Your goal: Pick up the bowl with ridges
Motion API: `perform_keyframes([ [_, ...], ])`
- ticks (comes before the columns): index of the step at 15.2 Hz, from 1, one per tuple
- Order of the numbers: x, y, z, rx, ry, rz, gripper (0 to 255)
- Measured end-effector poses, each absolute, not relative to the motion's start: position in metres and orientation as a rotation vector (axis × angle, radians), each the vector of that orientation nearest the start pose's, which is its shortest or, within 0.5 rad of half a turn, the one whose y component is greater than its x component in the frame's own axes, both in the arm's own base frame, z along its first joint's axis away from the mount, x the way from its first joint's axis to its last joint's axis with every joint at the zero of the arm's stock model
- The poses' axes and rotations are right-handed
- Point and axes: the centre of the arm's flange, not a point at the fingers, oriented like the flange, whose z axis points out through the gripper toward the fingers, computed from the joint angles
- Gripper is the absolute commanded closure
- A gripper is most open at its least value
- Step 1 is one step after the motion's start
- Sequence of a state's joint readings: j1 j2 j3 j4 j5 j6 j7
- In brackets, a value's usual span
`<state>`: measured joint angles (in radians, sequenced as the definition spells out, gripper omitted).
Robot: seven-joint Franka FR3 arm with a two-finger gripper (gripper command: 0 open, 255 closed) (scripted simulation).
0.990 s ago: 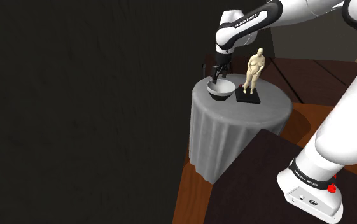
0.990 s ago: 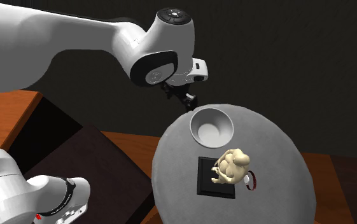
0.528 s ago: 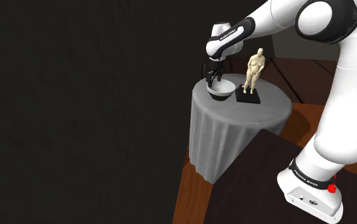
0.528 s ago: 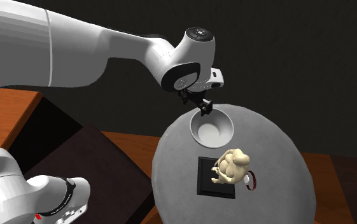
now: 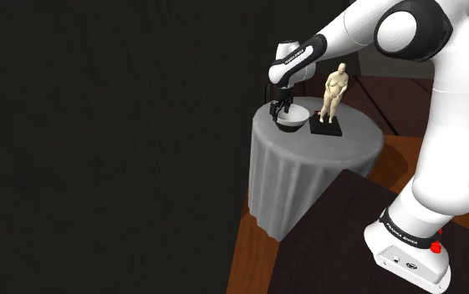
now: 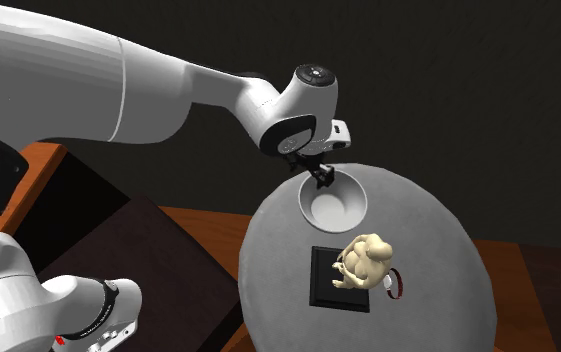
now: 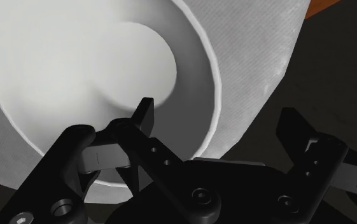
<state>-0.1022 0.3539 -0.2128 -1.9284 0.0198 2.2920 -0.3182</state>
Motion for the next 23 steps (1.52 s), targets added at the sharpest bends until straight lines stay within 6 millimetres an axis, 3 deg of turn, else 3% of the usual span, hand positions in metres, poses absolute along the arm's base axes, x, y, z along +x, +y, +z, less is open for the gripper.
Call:
perform_keyframes([
  [1, 0.593, -0.186, 0.308, -3.202, -0.006, 0.002, 255],
  [12, 0.593, -0.185, 0.308, -3.203, -0.006, 0.001, 255],
  [23, 0.593, -0.186, 0.363, -3.202, -0.006, 0.002, 255],
])
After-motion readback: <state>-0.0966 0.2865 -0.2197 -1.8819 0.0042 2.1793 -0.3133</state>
